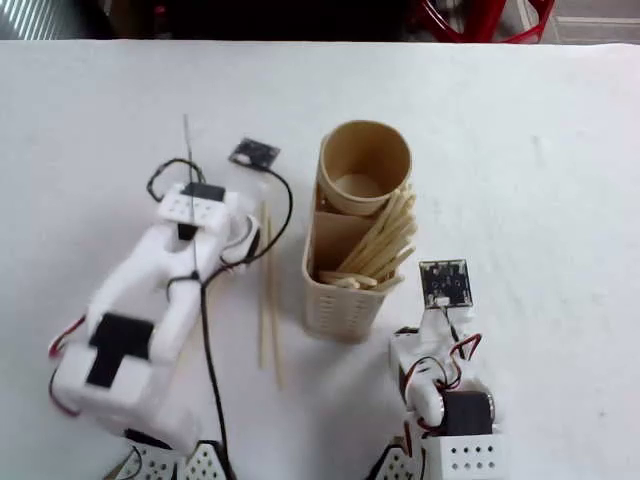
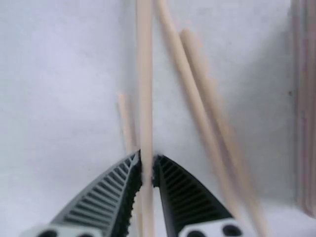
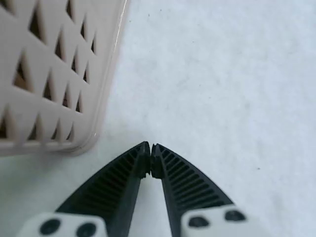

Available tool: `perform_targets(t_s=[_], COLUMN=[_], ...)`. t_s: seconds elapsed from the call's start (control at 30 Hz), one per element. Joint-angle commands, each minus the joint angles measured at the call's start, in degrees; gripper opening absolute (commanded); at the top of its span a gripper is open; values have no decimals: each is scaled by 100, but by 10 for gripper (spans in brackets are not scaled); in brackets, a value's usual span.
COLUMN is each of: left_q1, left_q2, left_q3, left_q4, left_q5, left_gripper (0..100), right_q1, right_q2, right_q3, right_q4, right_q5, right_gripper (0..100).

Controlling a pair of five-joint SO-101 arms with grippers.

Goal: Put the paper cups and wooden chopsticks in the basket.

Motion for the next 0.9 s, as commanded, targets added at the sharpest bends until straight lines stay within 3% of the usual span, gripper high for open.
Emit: perform_targets(t_s=[0.0,0.33,0.63,0.87], left_q1=[-40,84,1895,2897], left_q2=[-1297,-4110,-4769,-4470], left_q3=[44,-721,-2409,-2681], left_q4=[88,712,686,-264], left_q5=[-9,0,-44,-62], left_gripper=[21,22,22,24], right_q1=[48,48,48,48], right_q2=[-13,-13,-13,-13], right_q3=[53,53,53,53], right_q4=[22,22,22,22], right_q5=[9,9,9,9], right_gripper=[19,19,19,19])
